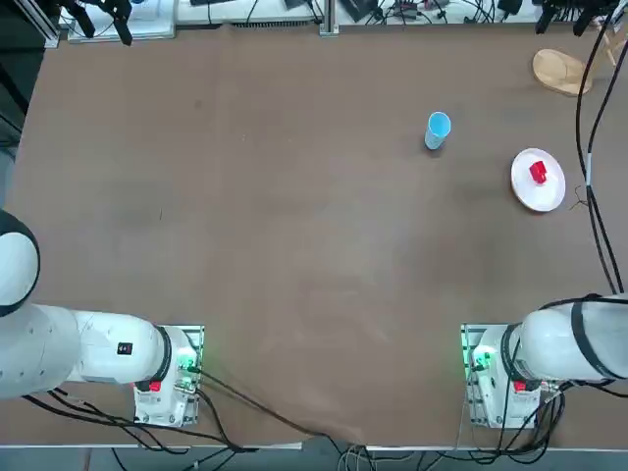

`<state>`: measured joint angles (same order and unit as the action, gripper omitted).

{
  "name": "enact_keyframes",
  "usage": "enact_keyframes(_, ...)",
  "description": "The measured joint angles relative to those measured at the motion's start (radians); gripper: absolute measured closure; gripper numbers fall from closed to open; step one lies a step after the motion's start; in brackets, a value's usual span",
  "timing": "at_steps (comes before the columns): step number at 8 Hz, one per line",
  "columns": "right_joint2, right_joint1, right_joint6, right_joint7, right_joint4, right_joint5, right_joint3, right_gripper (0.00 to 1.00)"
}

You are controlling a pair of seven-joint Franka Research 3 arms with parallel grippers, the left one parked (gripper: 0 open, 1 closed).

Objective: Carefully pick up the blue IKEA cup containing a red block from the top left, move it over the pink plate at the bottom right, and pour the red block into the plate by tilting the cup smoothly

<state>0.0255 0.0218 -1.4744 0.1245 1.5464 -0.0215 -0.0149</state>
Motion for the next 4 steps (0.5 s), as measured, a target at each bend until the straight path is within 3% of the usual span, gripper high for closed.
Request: enact_keyframes(4, -0.001, 0.0, -0.001, 0.0, 0.0, 0.0, 0.0, 0.0)
